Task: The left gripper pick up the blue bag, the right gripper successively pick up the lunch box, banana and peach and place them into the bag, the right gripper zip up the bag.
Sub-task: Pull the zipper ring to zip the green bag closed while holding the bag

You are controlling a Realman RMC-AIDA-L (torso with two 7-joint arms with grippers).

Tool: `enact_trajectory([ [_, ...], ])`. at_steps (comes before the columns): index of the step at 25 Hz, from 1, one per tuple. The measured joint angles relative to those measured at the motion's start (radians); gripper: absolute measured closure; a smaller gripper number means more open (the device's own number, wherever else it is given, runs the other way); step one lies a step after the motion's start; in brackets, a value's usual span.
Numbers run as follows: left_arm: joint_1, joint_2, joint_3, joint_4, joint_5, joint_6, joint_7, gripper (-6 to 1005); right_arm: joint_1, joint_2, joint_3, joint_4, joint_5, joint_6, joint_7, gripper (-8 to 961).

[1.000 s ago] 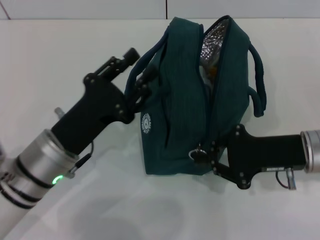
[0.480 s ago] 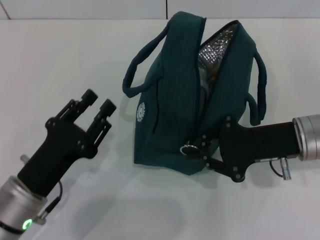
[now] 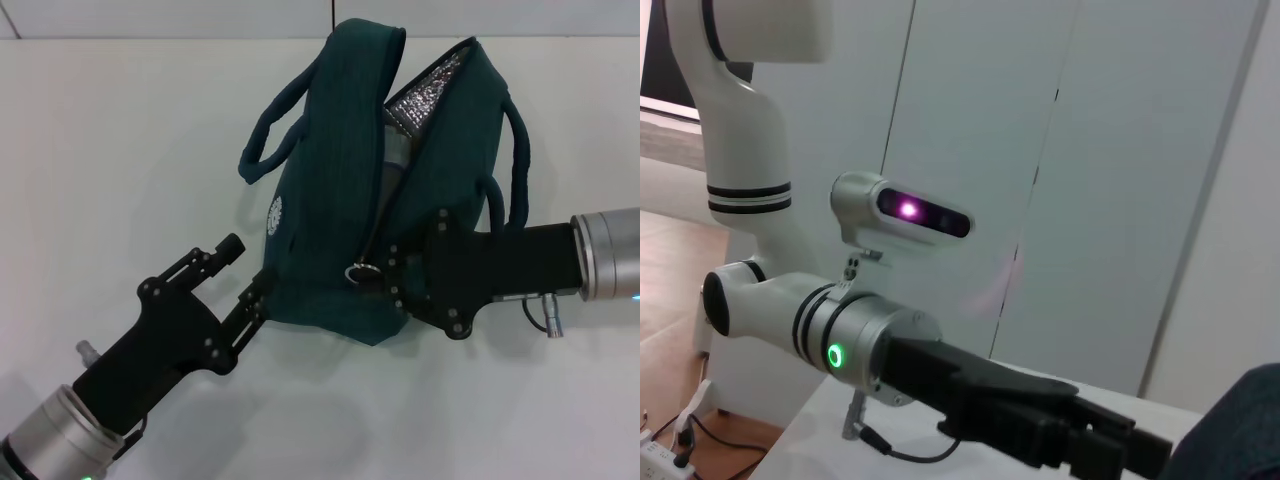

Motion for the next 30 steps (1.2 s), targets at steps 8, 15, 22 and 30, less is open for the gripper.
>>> enact_trajectory([
  [8,-0.047,0.003,0.000,-0.001,0.039,-0.055,0.001,513,0.002,-0.001,0.000,0.008,0.023,0.016,-0.002,904],
  [15,-0.078,0.002,0.000,0.004,0.041,-0.083,0.001,514,0.004,-0.001,-0.004,0.008,0.024,0.055,-0.002,904],
  [22,-0.093,0.002,-0.003,-0.001,0.041,-0.090,0.002,516,0.006,-0.001,-0.009,0.006,0.035,0.064,-0.003,905],
  [30,-0.114,0.004,-0.001,-0.001,0.042,-0.094,0.003,517,0.009,-0.001,-0.006,0.009,0.041,0.068,-0.006,905],
])
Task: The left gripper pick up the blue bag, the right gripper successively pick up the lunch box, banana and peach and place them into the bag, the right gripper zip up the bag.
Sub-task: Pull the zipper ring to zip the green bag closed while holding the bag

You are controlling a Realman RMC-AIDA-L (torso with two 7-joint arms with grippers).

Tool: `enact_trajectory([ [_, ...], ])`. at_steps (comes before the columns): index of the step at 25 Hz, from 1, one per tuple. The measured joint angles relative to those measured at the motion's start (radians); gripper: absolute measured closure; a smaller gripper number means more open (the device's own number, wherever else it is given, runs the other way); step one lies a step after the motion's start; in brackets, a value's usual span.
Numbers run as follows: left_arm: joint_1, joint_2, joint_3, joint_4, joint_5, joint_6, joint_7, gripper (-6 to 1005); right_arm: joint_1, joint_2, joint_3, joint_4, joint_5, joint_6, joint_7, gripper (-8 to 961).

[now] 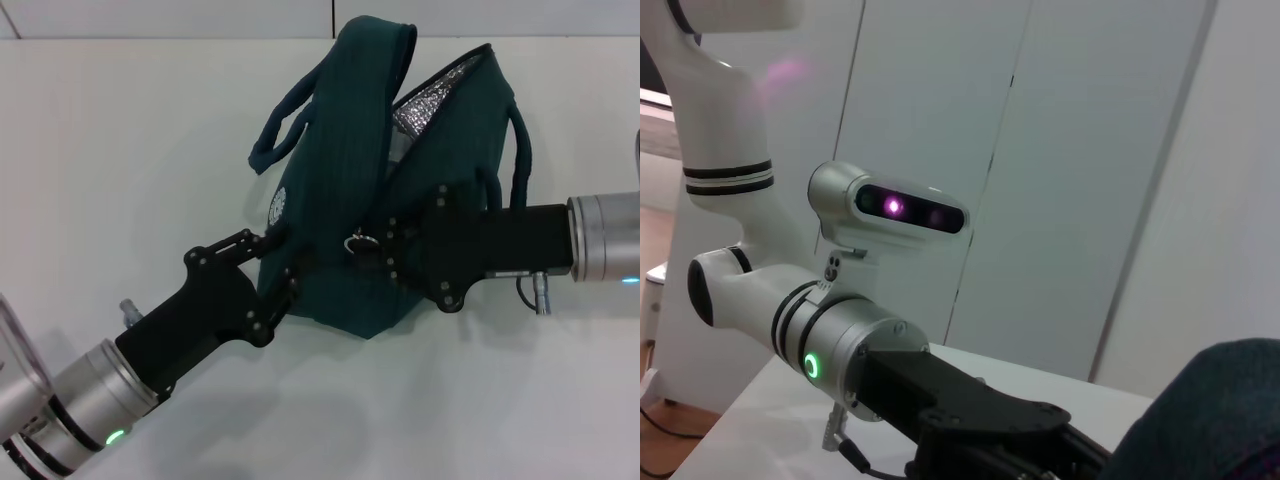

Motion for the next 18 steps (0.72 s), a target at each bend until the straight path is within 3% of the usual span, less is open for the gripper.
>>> enact_trajectory([
  [4,-0.005,0.000,-0.006,0.000,-0.002,0.000,0.000,518,-0.005,0.000,-0.002,-0.001,0.011,0.001,-0.008,905],
  [7,-0.005,0.001,-0.007,0.000,-0.003,-0.001,0.000,748,-0.013,0.000,-0.002,0.001,0.028,0.000,-0.022,905],
  [12,-0.006,-0.001,0.000,0.001,0.001,-0.001,0.014,895,-0.022,0.000,-0.002,0.000,0.042,-0.005,-0.026,905],
  [18,-0.008,-0.002,0.001,0.002,0.037,-0.002,0.035,932,-0.044,0.000,-0.003,0.013,0.122,-0.010,-0.075,904],
])
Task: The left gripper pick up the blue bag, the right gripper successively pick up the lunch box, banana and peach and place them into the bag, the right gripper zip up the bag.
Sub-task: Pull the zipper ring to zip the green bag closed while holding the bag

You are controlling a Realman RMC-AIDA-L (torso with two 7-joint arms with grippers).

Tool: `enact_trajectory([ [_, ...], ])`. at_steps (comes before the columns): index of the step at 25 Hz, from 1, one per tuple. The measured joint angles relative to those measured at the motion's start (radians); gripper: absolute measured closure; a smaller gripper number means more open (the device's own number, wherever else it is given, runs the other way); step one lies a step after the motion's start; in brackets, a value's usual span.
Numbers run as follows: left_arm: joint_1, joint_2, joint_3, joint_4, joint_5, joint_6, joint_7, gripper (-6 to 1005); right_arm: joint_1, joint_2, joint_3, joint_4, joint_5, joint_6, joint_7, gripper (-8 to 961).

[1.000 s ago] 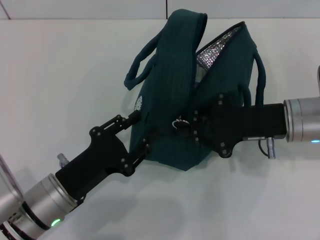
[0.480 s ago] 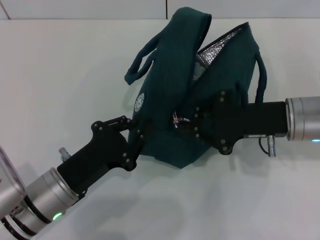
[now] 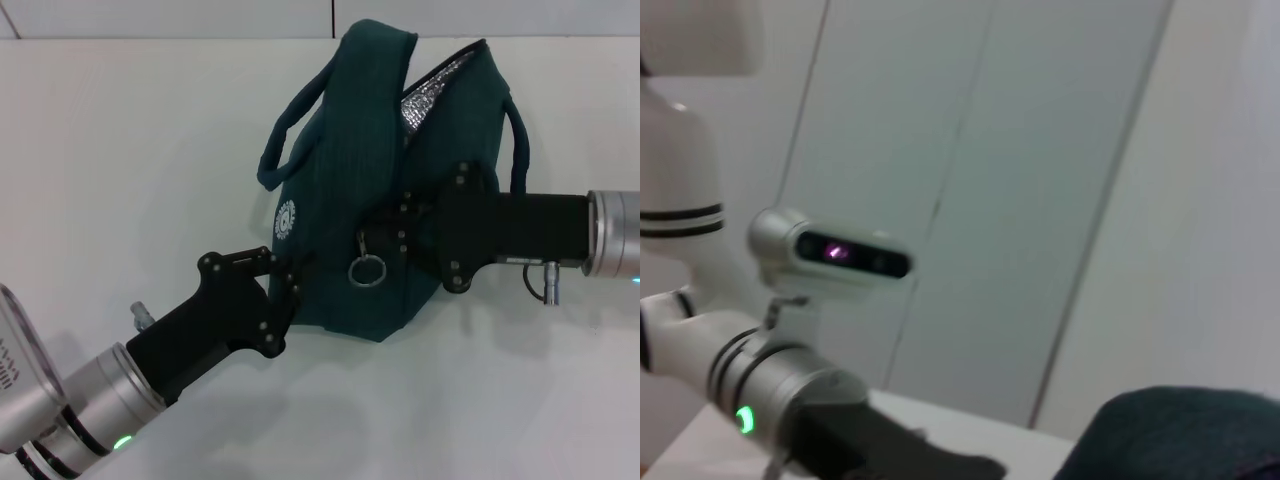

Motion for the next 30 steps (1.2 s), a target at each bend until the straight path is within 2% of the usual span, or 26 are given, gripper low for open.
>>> enact_trajectory([
  [12,0.001,0.002,0.001,-0.002,0.015,-0.014,0.001,932,-0.032,-0.004,-0.003,-0.002,0.054,-0.025,0.004,881],
  [16,0.001,0.002,0.001,-0.002,0.016,-0.014,0.001,932,-0.032,-0.019,-0.005,-0.003,0.012,-0.101,0.054,862],
  [21,0.000,0.002,0.001,-0.001,0.025,-0.014,0.001,936,-0.012,-0.052,0.004,-0.024,-0.121,-0.146,0.235,838],
  [23,0.000,0.002,0.001,-0.001,0.027,-0.014,0.001,936,-0.017,-0.051,0.007,-0.026,-0.158,-0.130,0.261,829],
  [30,0.000,0.002,0.001,-0.001,0.036,-0.014,0.001,936,-0.056,-0.029,0.008,-0.046,-0.210,-0.029,0.299,796],
])
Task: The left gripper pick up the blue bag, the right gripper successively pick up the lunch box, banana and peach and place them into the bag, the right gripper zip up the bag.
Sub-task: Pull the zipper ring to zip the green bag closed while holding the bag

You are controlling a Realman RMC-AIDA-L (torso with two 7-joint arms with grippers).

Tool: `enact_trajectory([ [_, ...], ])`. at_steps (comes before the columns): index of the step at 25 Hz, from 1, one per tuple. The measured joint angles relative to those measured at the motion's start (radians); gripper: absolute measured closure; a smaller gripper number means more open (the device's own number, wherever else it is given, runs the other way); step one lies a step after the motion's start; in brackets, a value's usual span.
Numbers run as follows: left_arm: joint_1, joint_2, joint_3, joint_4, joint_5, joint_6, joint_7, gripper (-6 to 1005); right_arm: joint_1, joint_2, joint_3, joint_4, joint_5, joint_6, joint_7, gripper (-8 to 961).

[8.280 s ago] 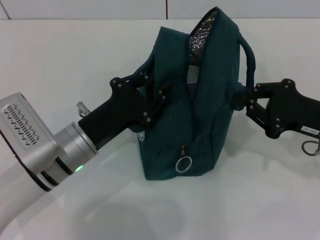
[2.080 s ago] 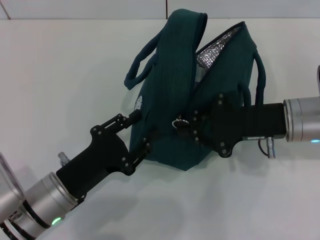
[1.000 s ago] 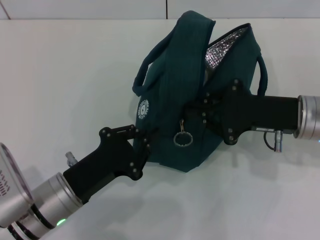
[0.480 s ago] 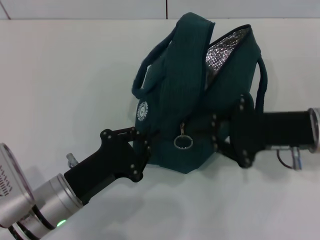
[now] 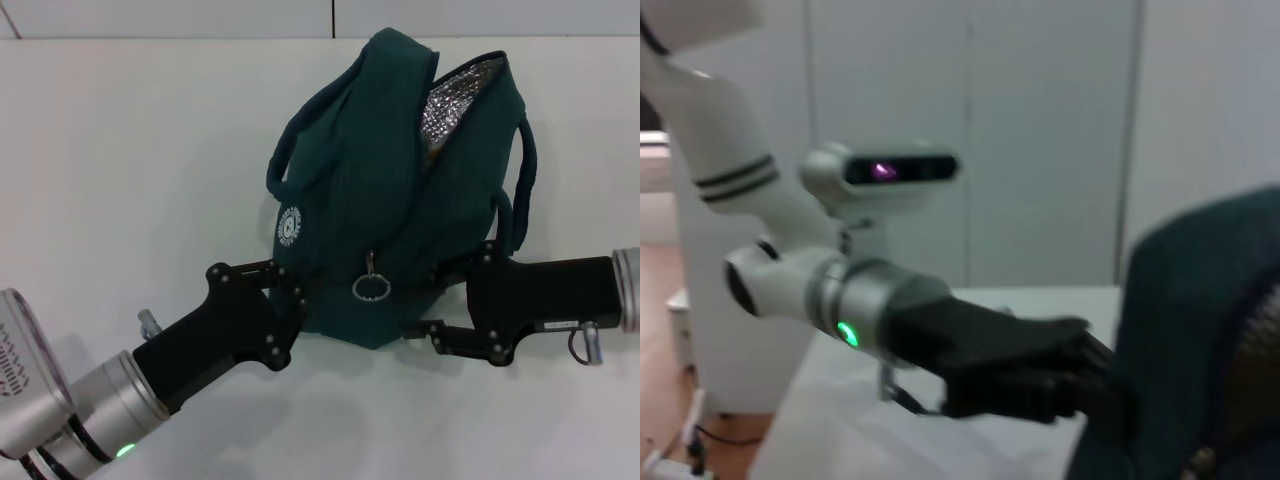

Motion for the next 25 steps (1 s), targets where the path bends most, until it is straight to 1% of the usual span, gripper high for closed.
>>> enact_trajectory([
  [2,0.000,0.000,0.000,0.003,0.007,0.001,0.000,936,-0.001,0.007,-0.001,-0.003,-0.011,0.032,0.009,787],
  [7,0.000,-0.001,0.000,0.008,0.013,0.005,0.000,936,-0.002,0.015,-0.008,-0.003,-0.018,0.090,0.009,596],
  [11,0.001,-0.002,0.000,0.010,0.020,0.007,0.000,936,0.000,0.021,-0.010,-0.003,-0.019,0.110,0.001,598],
  [19,0.001,-0.004,0.000,0.025,0.037,0.011,0.010,935,0.047,0.026,-0.160,-0.004,-0.013,0.174,0.010,601],
  [25,0.006,-0.006,-0.001,0.037,0.037,0.011,0.011,935,0.054,0.026,-0.169,-0.018,-0.012,0.166,0.007,604],
])
